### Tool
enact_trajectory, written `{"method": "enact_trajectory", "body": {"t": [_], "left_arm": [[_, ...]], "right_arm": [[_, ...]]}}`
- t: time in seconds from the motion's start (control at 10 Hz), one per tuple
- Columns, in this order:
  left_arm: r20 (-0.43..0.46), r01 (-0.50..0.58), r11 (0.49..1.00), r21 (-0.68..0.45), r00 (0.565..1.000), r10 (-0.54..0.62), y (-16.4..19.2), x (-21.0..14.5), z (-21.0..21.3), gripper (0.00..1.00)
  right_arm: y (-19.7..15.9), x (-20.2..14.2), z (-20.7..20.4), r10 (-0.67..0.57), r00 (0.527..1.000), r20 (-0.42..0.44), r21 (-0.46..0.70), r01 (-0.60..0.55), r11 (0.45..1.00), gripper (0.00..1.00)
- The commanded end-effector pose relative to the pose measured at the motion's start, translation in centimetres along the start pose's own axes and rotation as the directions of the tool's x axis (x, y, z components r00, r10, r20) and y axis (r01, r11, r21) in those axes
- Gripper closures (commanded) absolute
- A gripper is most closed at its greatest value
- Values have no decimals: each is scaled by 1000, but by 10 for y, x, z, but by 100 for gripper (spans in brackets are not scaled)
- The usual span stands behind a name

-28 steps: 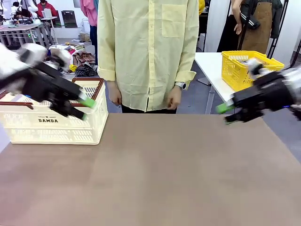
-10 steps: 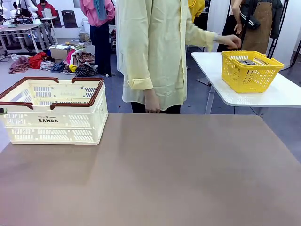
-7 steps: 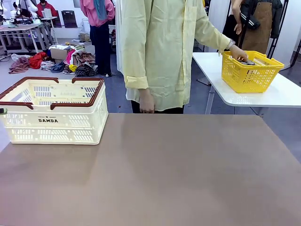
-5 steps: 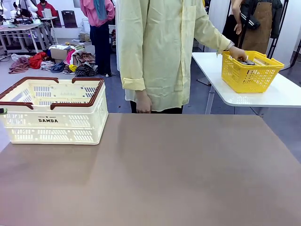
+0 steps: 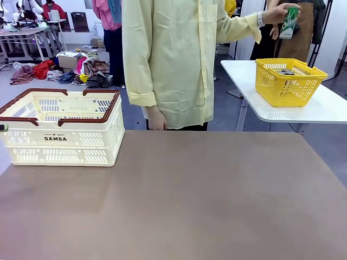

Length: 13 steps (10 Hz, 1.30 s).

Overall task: Place the drinks into the Shopping basket.
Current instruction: Pick up one drink and place it into the Shopping basket.

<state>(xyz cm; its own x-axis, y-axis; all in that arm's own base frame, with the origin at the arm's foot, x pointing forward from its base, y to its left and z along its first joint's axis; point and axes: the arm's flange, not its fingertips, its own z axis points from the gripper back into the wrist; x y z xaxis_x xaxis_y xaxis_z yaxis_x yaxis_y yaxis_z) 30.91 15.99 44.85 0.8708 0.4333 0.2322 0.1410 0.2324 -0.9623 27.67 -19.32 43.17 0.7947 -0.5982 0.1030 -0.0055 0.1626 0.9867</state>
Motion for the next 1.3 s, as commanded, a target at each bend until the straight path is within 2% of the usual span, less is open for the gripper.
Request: {"method": "enact_trajectory", "body": {"t": [0.0, 1.2], "left_arm": [[7, -4, 1000, -18, 1000, 4, -2, 1, 0, 0], [7, -4, 1000, -18, 1000, 4, -2, 1, 0, 0]], "right_arm": [[3, 4, -1, 17, 1000, 9, 18, -17, 1000, 0], [3, 4, -1, 17, 1000, 9, 18, -17, 1000, 0]]}}
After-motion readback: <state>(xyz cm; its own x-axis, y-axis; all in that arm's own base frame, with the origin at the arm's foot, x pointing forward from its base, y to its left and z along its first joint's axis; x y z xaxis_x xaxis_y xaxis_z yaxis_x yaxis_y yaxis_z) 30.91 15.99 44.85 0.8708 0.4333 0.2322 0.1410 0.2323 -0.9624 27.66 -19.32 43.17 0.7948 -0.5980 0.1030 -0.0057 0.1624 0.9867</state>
